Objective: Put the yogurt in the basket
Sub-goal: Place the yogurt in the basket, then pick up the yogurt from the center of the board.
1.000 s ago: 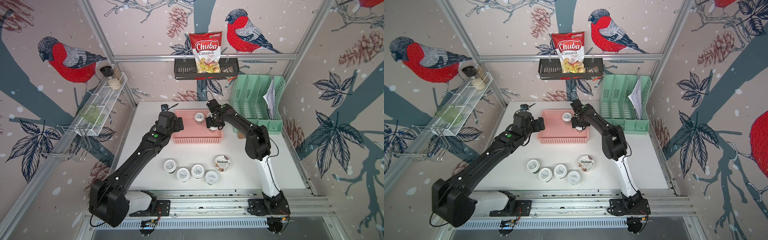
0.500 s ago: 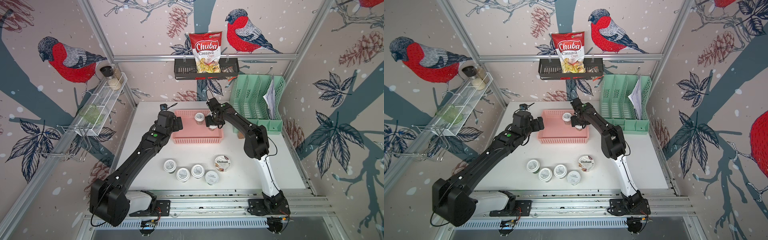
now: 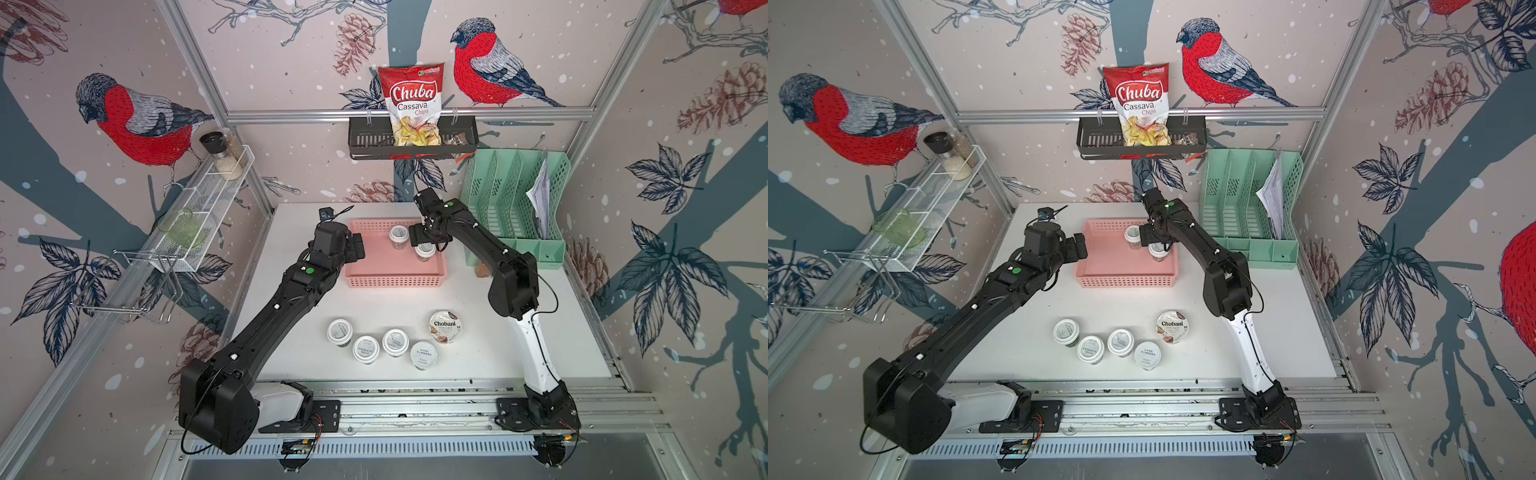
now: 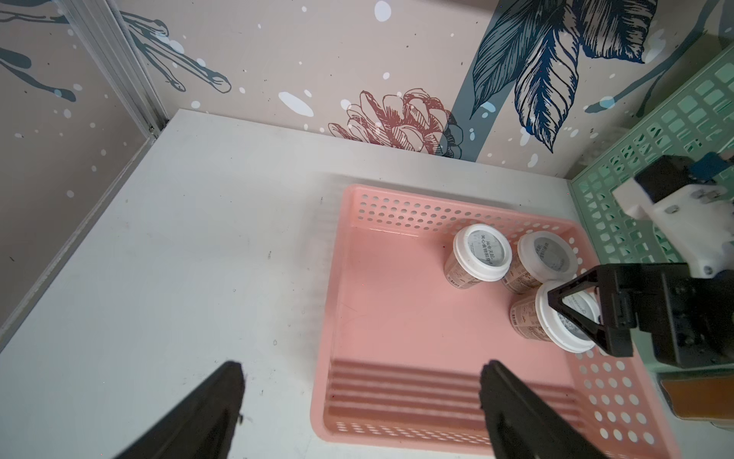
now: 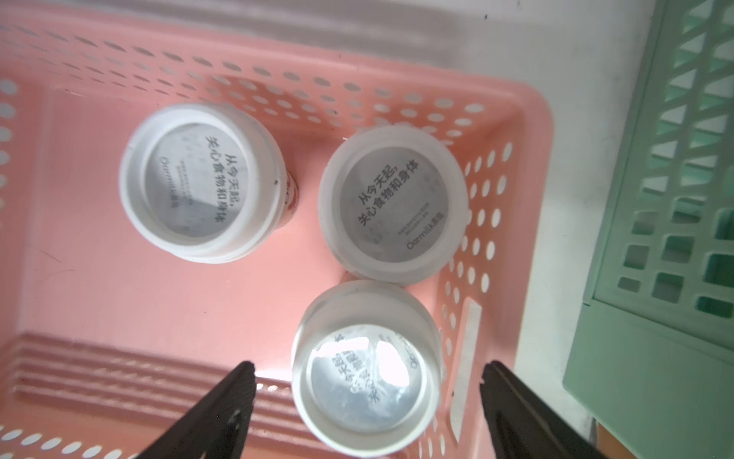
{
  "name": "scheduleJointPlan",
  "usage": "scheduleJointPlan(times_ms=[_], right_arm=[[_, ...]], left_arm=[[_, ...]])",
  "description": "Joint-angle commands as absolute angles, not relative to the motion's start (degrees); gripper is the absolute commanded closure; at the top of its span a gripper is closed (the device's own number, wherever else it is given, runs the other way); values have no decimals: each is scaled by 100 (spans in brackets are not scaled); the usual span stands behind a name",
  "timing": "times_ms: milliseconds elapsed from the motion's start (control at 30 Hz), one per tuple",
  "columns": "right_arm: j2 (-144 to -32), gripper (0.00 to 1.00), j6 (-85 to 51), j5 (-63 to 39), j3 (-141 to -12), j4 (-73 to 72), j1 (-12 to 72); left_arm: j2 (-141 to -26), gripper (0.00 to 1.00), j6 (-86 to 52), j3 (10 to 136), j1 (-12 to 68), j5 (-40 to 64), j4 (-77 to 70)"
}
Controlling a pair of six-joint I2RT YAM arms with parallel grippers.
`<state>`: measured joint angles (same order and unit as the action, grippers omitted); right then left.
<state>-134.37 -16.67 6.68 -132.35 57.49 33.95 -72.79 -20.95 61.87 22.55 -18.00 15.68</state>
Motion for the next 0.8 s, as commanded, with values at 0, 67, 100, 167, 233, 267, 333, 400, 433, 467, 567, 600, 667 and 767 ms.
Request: scheduleJointPlan(times_ms=[0,67,100,167,233,267,333,400,433,467,567,600,667,767], right_arm=[[-13189,7,-1629,828,-13341,5878,3432],[-13047,7,-1647,882,-13325,5887,3453],[-12951,7,-1650,910,-13294,5887,3469],[-12702,9,-1650,977,-13050,5790,3519],[-12341,11,-1647,1039,-12554,5535,3571],[-12099,12,-1644,1042,-12233,5344,3596],[-11621,14,-1681,1033,-11565,4977,3668],[-11023,14,-1718,985,-10795,4524,3733],[-10773,14,-1741,964,-10444,4328,3743],[-10475,14,-1778,912,-10052,4092,3739],[-9795,14,-1826,725,-9017,3476,3744],[-9635,14,-1833,635,-8704,3299,3735],[-9425,13,-1848,532,-8228,3034,3727],[-9204,12,-1836,365,-7673,2735,3707]], left_arm=[[-7268,4,-2070,6237,2246,-1854,1608],[-7282,4,-2050,6232,2247,-1902,1615],[-7294,4,-2052,6231,2243,-1930,1620],[-7326,4,-2046,6235,2254,-1988,1636],[-7362,4,-2031,6231,2275,-2096,1667],[-7373,4,-2027,6260,2316,-2187,1717],[-7408,4,-2045,6371,2425,-2381,1915],[-7443,5,-2202,6584,2593,-2616,2347],[-7459,5,-2336,6653,2665,-2720,2594],[-7477,5,-2492,6719,2743,-2811,2893],[-7565,6,-3104,6897,3048,-3351,4114],[-7579,6,-3371,6918,3144,-3497,4532],[-7570,6,-3928,6866,3294,-3552,5194],[-7475,5,-4844,6644,3418,-3409,5938]])
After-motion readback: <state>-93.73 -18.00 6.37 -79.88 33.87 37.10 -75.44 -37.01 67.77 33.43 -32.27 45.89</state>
